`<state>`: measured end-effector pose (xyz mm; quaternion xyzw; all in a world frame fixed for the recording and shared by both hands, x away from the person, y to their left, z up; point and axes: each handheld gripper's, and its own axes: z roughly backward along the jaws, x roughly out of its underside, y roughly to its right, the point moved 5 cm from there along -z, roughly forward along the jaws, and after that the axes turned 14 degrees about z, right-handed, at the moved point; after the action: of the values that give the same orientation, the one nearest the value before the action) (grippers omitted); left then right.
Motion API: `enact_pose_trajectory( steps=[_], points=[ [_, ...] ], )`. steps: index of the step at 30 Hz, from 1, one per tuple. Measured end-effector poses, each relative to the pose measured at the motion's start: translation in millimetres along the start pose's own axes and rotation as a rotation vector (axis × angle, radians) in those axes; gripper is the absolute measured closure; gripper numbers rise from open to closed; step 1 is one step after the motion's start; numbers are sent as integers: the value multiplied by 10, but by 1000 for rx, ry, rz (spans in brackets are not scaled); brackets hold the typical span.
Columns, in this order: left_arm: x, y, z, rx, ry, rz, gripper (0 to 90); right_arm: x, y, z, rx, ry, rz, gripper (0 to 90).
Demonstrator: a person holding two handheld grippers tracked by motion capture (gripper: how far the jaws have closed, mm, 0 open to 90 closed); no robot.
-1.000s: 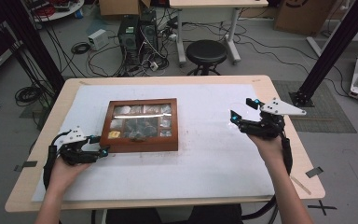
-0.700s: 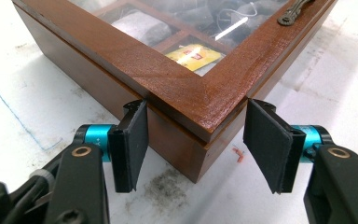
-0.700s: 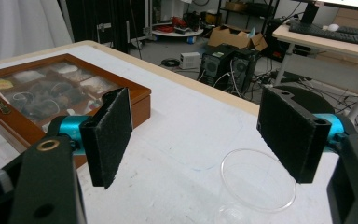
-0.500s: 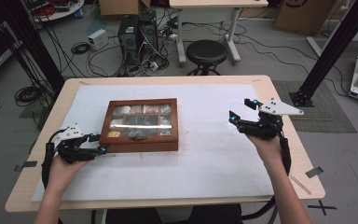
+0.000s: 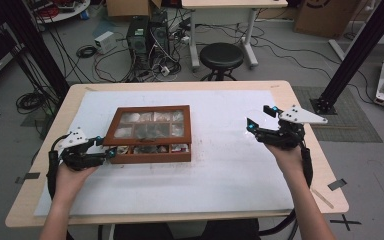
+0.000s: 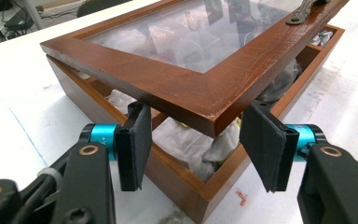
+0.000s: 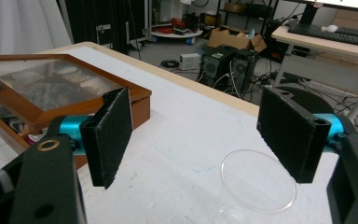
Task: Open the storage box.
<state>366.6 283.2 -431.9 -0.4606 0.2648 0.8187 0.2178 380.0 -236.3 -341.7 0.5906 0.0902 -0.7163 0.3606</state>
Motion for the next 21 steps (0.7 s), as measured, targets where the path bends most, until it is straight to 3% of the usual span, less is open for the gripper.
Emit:
enact_pose_trajectory(
  steps=[7,13,21],
  points=[
    [-66,-53,28,-40,23,48,428,3,-4,1,-1,-1,0,272],
    [-124,-44,54,-60,55,23,408,6,-11,-7,-2,-7,1,272],
    [-197,-28,91,-55,78,7,387,11,-3,-10,-3,-4,-2,272]
  ],
)
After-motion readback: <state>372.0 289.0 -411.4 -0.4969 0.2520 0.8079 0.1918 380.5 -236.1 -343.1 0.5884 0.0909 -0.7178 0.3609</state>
